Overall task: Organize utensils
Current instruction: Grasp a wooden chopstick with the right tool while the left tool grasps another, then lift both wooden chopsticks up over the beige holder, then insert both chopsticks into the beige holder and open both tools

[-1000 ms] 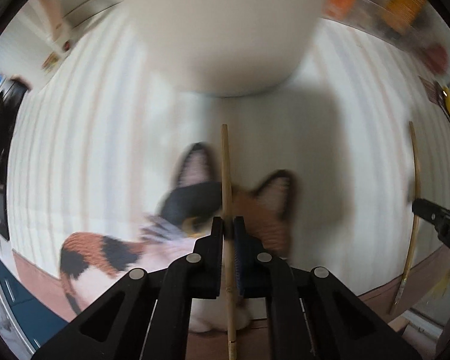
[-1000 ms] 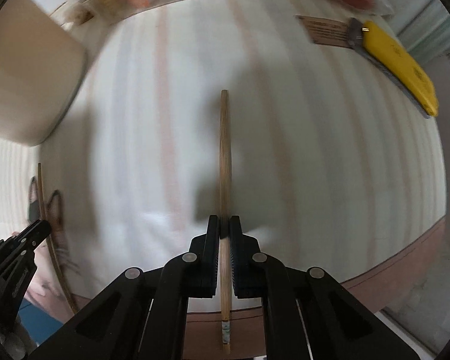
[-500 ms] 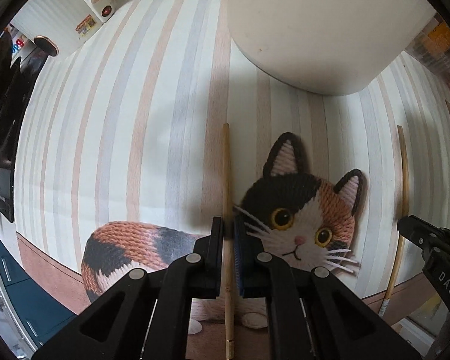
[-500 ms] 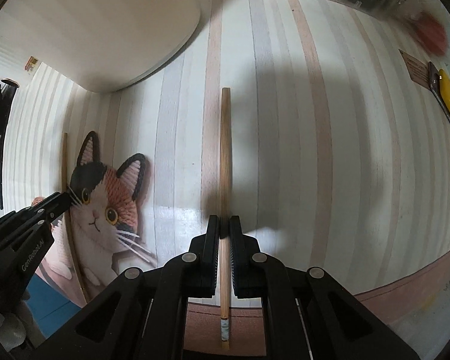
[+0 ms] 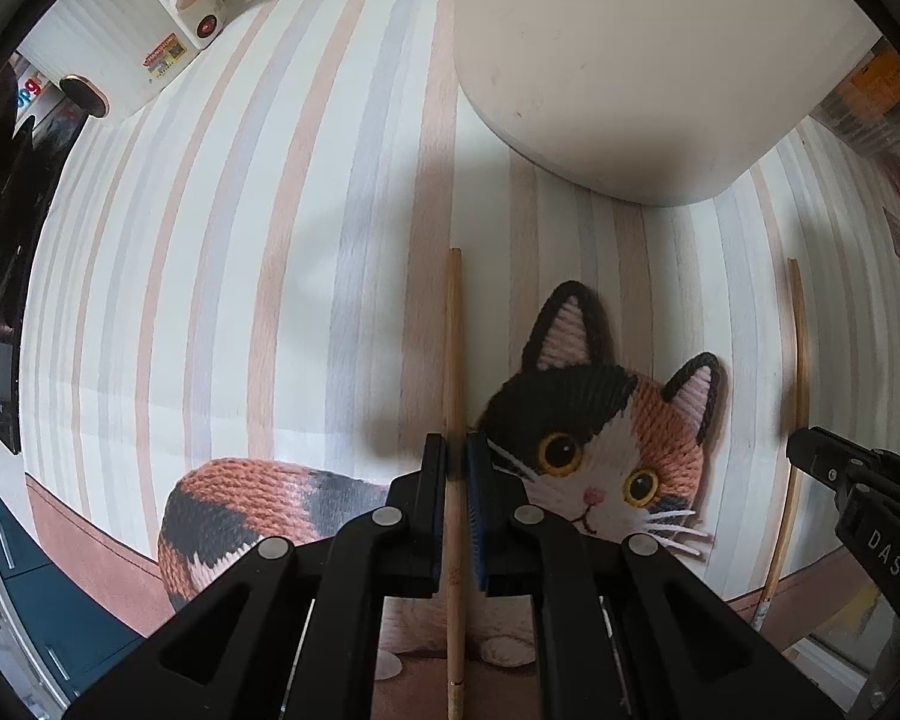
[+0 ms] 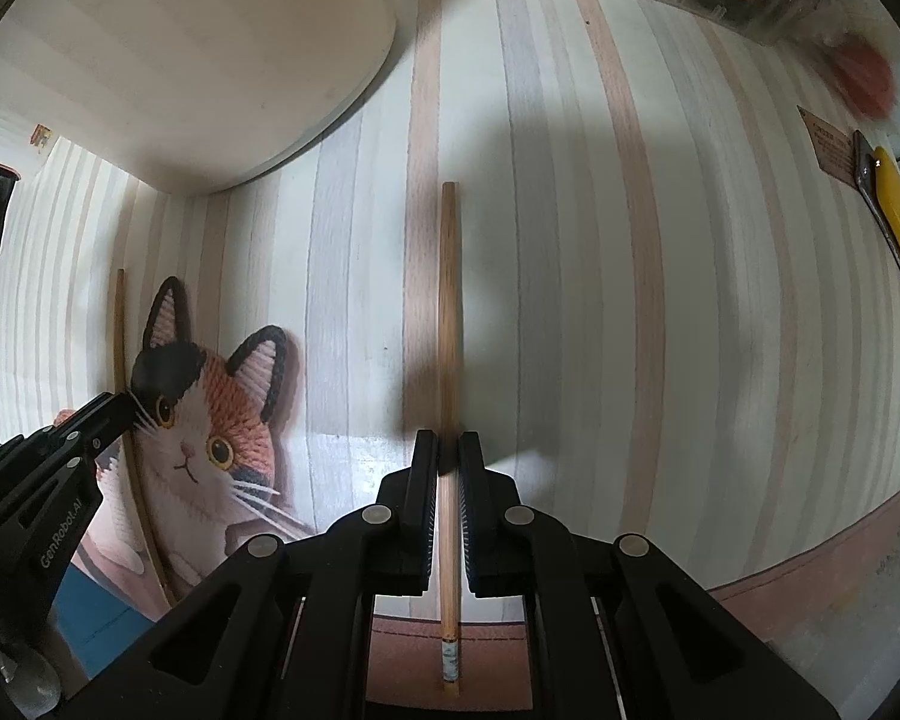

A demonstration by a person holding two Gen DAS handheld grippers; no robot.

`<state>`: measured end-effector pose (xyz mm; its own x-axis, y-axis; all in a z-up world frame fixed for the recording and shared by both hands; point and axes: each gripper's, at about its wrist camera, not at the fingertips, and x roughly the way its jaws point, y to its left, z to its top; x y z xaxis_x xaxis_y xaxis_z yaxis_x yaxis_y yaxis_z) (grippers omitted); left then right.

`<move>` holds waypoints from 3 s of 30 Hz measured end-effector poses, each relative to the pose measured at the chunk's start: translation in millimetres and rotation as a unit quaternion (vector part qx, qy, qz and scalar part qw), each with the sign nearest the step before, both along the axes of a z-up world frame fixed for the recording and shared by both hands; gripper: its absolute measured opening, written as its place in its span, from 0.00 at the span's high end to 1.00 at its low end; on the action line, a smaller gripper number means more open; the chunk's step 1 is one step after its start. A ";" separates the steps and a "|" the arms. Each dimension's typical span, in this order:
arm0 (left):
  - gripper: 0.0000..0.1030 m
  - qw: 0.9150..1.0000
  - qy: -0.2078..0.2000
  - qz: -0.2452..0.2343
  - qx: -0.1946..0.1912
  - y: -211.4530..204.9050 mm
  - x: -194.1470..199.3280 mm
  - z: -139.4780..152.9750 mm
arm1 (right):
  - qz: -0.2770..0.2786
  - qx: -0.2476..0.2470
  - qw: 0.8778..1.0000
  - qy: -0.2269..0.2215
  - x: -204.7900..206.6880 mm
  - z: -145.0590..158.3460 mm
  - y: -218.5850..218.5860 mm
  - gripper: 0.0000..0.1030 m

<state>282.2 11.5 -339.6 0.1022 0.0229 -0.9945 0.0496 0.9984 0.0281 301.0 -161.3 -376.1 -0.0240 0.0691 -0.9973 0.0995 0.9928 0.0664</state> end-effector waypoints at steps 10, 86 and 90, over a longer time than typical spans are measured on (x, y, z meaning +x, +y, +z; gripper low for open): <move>0.96 1.000 -0.010 0.008 0.001 -11.1 -0.4 12.5 | -0.001 -0.014 1.000 -0.017 -9.7 3.6 7.4 0.93; 0.96 0.944 -0.314 0.012 -0.102 -17.9 60.6 358.3 | -0.092 0.136 0.886 -0.435 131.7 336.8 -27.2 0.93; 0.96 0.955 -0.279 0.021 -0.095 -21.5 82.8 331.5 | -0.099 0.142 0.875 -0.452 145.2 327.0 -27.0 0.93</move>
